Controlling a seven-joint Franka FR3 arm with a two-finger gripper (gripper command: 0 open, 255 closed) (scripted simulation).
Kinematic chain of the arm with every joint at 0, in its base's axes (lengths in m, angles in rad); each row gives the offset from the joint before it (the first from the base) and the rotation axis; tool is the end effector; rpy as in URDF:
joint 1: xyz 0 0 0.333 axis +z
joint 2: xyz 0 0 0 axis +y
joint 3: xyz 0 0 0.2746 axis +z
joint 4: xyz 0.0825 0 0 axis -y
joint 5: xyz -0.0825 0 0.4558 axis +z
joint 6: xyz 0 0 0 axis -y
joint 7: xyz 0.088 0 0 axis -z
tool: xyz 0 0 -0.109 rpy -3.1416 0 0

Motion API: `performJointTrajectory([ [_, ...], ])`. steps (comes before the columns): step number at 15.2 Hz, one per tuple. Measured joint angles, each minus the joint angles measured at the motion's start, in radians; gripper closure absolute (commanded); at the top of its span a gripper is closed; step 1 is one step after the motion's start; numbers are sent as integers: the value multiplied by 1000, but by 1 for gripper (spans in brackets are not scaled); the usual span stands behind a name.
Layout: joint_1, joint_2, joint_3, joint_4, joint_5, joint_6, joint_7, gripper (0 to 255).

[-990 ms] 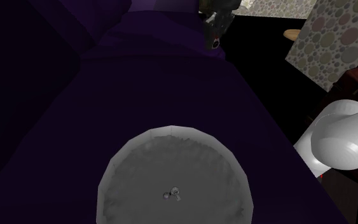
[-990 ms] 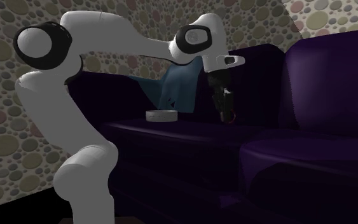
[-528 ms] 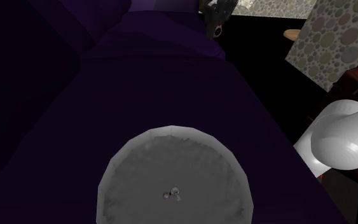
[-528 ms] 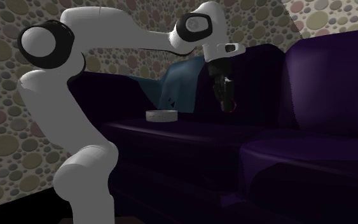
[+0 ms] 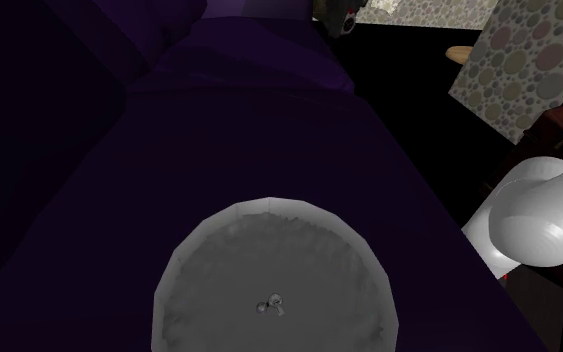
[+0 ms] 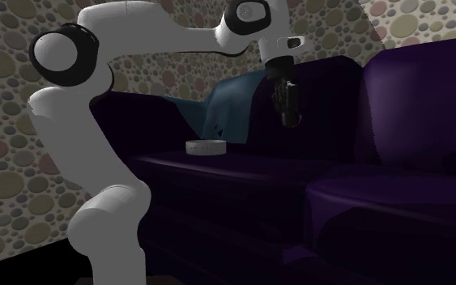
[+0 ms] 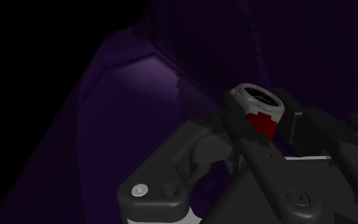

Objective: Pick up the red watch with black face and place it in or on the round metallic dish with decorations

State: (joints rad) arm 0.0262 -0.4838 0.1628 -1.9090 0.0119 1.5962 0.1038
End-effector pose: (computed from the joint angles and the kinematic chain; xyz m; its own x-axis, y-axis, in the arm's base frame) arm 0.4798 0.1095 0.6661 0.9825 0.0766 0.1700 0.0696 -0.9965 0.0463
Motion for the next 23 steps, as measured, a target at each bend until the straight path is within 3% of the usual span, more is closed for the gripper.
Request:
performJointTrajectory([
  [13,77,-96,212,-20,86,-69,269,255],
  [23,109,-58,430,74,146,-106,518,255],
])
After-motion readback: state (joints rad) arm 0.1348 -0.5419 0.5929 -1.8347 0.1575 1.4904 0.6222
